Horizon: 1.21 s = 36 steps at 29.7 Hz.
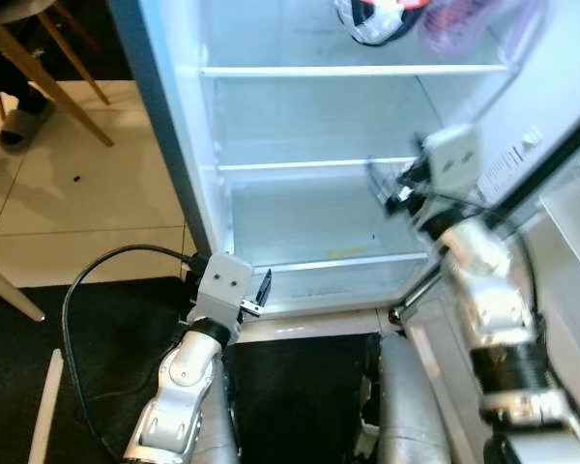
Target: Restocking fridge
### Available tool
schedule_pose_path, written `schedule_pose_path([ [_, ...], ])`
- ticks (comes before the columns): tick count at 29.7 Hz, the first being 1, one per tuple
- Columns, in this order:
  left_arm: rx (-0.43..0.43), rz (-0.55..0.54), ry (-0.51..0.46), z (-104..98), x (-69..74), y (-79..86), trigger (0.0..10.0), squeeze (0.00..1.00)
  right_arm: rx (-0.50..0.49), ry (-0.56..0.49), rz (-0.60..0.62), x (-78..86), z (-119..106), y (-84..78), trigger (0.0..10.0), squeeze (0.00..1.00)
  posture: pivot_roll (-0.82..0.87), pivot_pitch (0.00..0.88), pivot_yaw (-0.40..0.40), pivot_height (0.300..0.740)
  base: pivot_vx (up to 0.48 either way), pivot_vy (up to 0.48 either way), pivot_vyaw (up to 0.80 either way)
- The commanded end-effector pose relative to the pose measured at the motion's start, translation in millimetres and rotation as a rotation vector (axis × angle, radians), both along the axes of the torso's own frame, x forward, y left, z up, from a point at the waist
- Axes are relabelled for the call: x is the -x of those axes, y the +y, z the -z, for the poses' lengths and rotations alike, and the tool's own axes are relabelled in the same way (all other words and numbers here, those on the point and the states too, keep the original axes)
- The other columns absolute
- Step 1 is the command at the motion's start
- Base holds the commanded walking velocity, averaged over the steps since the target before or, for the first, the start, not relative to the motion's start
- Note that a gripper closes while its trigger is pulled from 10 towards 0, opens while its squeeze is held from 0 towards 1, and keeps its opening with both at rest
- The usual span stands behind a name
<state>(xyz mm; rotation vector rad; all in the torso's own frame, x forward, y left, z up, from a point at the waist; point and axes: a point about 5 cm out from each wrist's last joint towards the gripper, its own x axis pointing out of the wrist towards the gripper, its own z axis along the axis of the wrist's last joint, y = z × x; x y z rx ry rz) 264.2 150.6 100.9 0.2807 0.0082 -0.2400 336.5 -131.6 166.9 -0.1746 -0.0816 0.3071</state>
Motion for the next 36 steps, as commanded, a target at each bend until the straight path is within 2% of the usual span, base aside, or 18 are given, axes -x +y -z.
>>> schedule_pose_path([
  [1, -0.015, -0.01, 0.023, 7, 3.1, 5.4, 10.0, 0.0, 0.017, 0.006, 0.019, 2.7, 3, -0.3, 10.0, 0.0, 0.04, 0.214, -0.075, 0.553, 0.0, 0.0, 0.0],
  [3, -0.021, -0.028, 0.024, 8, 2.8, 11.1, 10.0, 0.0, 0.002, 0.188, 0.12, 25.2, 66, 0.0, 10.0, 0.0, 0.04, 0.215, -0.074, 0.553, 0.0, 0.0, 0.0],
  [4, -0.021, -0.028, 0.024, 8, 2.8, 11.1, 10.0, 0.0, 0.002, 0.188, 0.12, 25.2, 66, 0.0, 10.0, 0.0, 0.04, 0.215, -0.074, 0.553, 0.0, 0.0, 0.0],
  [5, -0.019, -0.028, 0.016, 6, 1.9, 11.3, 10.0, 0.0, -0.038, 0.291, 0.199, 37.2, 90, -4.5, 10.0, 0.0, 0.04, 0.214, -0.072, 0.553, 0.0, 0.0, 0.0],
  [7, -0.019, -0.028, 0.016, 6, 1.9, 11.3, 10.0, 0.0, -0.038, 0.291, 0.199, 37.2, 90, -4.5, 10.0, 0.0, 0.04, 0.214, -0.072, 0.553, 0.0, 0.0, 0.0],
  [8, -0.016, -0.022, 0.004, 4, 0.7, 10.4, 10.0, 0.0, -0.057, 0.36, 0.263, 45.7, 106, -9.0, 10.0, 0.0, 0.03, 0.213, -0.071, 0.553, 0.0, 0.0, 0.0],
  [10, -0.014, -0.004, -0.021, -2, -1.0, 6.6, 10.0, 0.0, -0.05, 0.398, 0.305, 50.3, 113, -14.5, 10.0, 0.0, 0.02, 0.207, -0.072, 0.553, 0.0, 0.0, 0.0],
  [13, -0.012, 0.018, -0.045, -7, -2.6, 1.8, 10.0, 0.0, -0.046, 0.422, 0.324, 51.4, 117, -19.8, 10.0, 0.0, 0.02, 0.204, -0.069, 0.553, 0.0, 0.0, 0.0],
  [15, 0.002, 0.045, -0.073, -12, -4.9, -5.8, 10.0, 0.0, -0.029, 0.418, 0.348, 50.9, 116, -29.6, 10.0, 0.0, 0.02, 0.196, -0.067, 0.553, 0.0, 0.0, 0.0],
  [17, 0.06, 0.05, -0.089, -20, -6.5, -10.5, 10.0, 0.0, -0.025, 0.372, 0.371, 49.6, 109, -35.0, 10.0, 0.0, 0.01, 0.191, -0.065, 0.553, 0.0, 0.0, 0.0],
  [23, 0.08, 0.093, -0.144, -34, -8.2, -19.6, 10.0, 0.0, -0.019, 0.303, 0.379, 45.3, 97, -32.9, 10.0, 0.0, 0.0, 0.182, -0.067, 0.553, 0.0, 0.0, 0.0],
  [26, 0.098, 0.147, -0.201, -51, -9.8, -29.9, 10.0, 0.0, -0.019, 0.282, 0.365, 42.0, 92, -31.3, 10.0, 0.0, 0.0, 0.172, -0.07, 0.553, 0.0, 0.0, 0.0],
  [28, 0.125, 0.204, -0.276, -73, -11.6, -41.9, 10.0, 0.0, -0.016, 0.277, 0.355, 39.7, 90, -30.7, 10.0, 0.0, 0.0, 0.168, -0.077, 0.553, 0.0, 0.0, 0.0],
  [29, 0.125, 0.204, -0.276, -73, -11.6, -41.9, 10.0, 0.0, -0.016, 0.277, 0.355, 39.7, 90, -30.7, 10.0, 0.0, 0.0, 0.168, -0.077, 0.553, 0.0, 0.0, 0.0],
  [31, 0.157, 0.243, -0.337, -92, -12.2, -50.3, 10.0, 0.0, -0.011, 0.279, 0.351, 38.5, 90, -31.0, 10.0, 0.0, 0.0, 0.163, -0.079, 0.553, 0.0, 0.0, 0.0],
  [32, 0.157, 0.243, -0.337, -92, -12.2, -50.3, 10.0, 0.0, -0.011, 0.279, 0.351, 38.5, 90, -31.0, 10.0, 0.0, 0.0, 0.163, -0.079, 0.553, 0.0, 0.0, 0.0],
  [33, 0.179, 0.282, -0.39, -109, -11.8, -58.2, 10.0, 0.0, -0.008, 0.28, 0.35, 37.9, 90, -31.1, 10.0, 0.0, 0.01, 0.16, -0.081, 0.553, 0.0, 0.0, 0.0],
  [36, 0.192, 0.307, -0.415, -119, -11.3, -63.6, 10.0, 0.0, -0.003, 0.282, 0.348, 37.8, 91, -31.1, 10.0, 0.0, 0.0, 0.156, -0.081, 0.553, 0.0, 0.0, 0.0],
])
